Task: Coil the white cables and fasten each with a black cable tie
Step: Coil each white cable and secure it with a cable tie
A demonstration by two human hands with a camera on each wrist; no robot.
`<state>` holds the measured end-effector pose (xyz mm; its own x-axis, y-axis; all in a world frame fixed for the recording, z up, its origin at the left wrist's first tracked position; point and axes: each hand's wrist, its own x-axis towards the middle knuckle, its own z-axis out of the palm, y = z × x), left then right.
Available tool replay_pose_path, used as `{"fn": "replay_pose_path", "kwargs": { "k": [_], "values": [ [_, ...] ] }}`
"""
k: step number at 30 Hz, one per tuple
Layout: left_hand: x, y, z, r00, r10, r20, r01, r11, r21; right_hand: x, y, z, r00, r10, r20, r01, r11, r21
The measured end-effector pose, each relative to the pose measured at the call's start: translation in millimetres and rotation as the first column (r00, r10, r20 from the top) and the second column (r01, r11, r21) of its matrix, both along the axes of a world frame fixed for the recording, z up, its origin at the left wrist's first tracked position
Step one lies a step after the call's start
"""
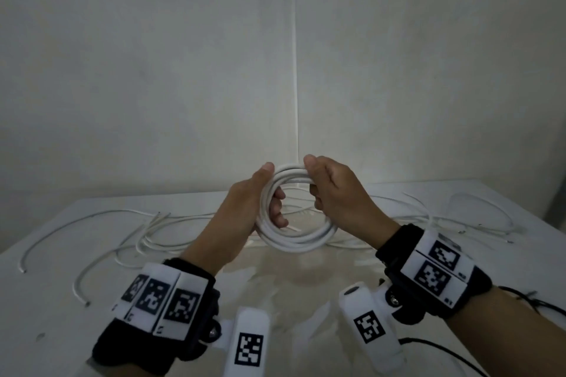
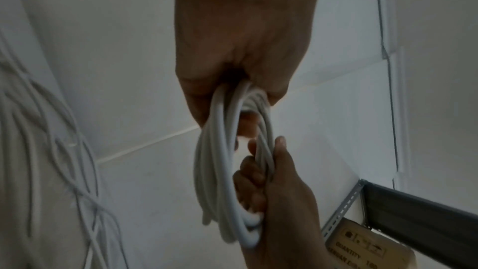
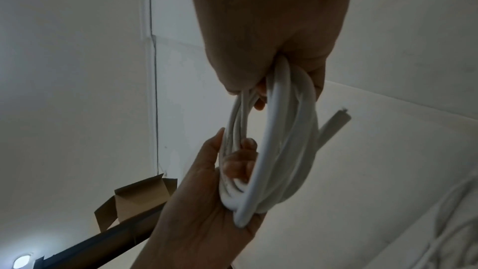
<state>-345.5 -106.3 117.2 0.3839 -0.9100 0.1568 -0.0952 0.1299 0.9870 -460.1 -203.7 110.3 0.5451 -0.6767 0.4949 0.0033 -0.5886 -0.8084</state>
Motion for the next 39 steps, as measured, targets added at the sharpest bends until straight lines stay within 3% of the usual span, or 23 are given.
{"fn": "replay_pose_path", "kwargs": {
  "k": [3,7,13,21,26,35,39],
  "values": [
    [-5.7,-0.4,0.8,0.996,-0.044,0.072,0.043,0.999,0.019,-8.1,2.5,-2.6,0.999,-0.045,-0.013,0.044,0.996,-0.077],
    [-22.7,-8.1,-4.3,0.995,0.016,-0.096,-0.012,0.999,0.039,-14.8,2.6,-8.7,0.999,-0.037,-0.007,0.036,0.996,-0.082],
    [-37.3,-20.0,-15.6,0.982,0.063,-0.180,-0.061,0.998,0.015,-44.5,-0.6,-21.2,0.993,0.115,-0.036,-0.113,0.992,0.050],
    [-56.0,-32.9,-19.0,0.977,-0.149,-0.152,0.173,0.972,0.158,-82.9,-2.7,-35.2,0.994,-0.007,-0.106,0.002,0.999,-0.053],
    [-79.6,-42.6,-24.7,0.982,-0.072,-0.174,0.097,0.986,0.136,-98.0,-4.7,-38.5,0.991,-0.087,-0.100,0.077,0.992,-0.100],
    [-117.7,-51.1,-45.3,0.990,0.000,-0.144,0.020,0.990,0.142,-140.1,-1.8,-48.1,0.977,-0.074,-0.201,0.087,0.995,0.056],
    [-126.4,-54.1,-54.5,0.986,0.008,-0.169,0.020,0.987,0.161,-175.8,-5.8,-53.8,0.944,-0.179,-0.278,0.212,0.973,0.092]
  ]
}}
